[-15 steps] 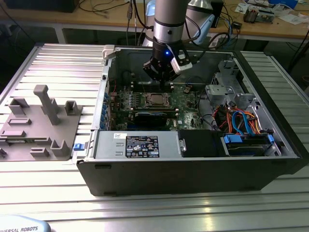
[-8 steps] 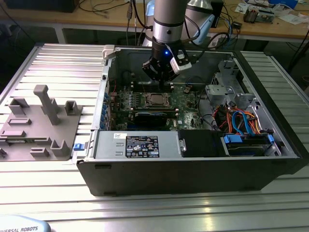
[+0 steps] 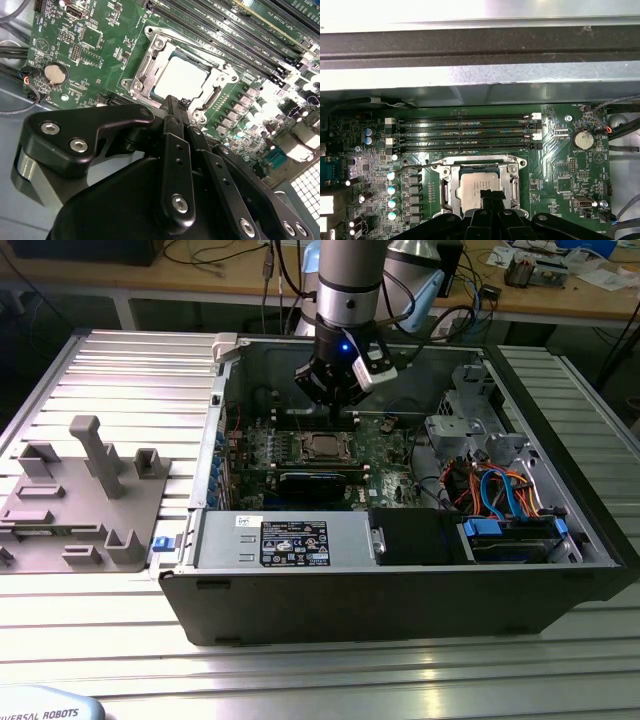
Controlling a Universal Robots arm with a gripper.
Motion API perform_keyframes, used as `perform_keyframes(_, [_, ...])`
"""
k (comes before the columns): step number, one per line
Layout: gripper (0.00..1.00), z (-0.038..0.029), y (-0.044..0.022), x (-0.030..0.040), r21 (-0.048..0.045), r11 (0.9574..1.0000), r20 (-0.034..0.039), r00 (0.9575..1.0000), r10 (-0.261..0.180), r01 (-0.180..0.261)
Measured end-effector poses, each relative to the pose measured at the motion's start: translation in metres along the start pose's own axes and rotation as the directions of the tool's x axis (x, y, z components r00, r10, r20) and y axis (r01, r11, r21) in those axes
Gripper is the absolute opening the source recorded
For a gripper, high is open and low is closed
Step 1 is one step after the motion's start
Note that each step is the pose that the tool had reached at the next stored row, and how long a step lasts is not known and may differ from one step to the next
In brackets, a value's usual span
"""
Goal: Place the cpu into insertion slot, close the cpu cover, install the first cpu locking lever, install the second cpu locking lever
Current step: 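Install the first cpu locking lever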
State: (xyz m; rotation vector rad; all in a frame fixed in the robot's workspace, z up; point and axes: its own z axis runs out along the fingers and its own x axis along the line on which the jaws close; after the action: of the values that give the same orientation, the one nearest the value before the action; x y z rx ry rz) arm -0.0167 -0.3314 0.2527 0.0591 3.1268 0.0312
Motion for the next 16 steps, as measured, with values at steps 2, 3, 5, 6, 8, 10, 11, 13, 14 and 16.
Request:
perform_keyframes(2, [0.11,-0.0007,0.0,0.0,-0.0001,1.0,0.0001,1.0,0.0,0.0])
perform_keyframes(3, [0.11,-0.0015,0.0001,0.0,-0.0001,1.0,0.0001,1.0,0.0,0.0])
perform_keyframes(5, [0.11,-0.0023,0.0001,0.0,-0.0001,1.0,0.0001,1.0,0.0,0.0])
perform_keyframes(6, [0.11,-0.0032,0.0001,0.0,-0.0002,1.0,0.0001,1.0,0.0,0.0])
perform_keyframes(8, [0.11,-0.0052,0.0001,-0.0001,-0.0001,1.0,0.0001,1.0,0.0,0.0])
perform_keyframes(10, [0.11,-0.0058,0.0002,-0.0001,-0.0004,1.0,0.0002,1.0,0.0,0.0])
perform_keyframes(11, [0.11,-0.0058,0.0002,-0.0001,-0.0005,1.0,0.0002,1.0,0.0,0.0])
perform_keyframes(13, [0.11,-0.006,0.0002,-0.0001,-0.0002,1.0,0.0002,1.0,0.0,0.0])
perform_keyframes(14, [0.11,-0.0061,0.0002,-0.0001,-0.0002,1.0,0.0001,1.0,0.0,0.0])
perform_keyframes(16, [0.11,-0.0061,0.0002,0.0004,-0.0001,1.0,0.0001,1.0,0.0,0.0])
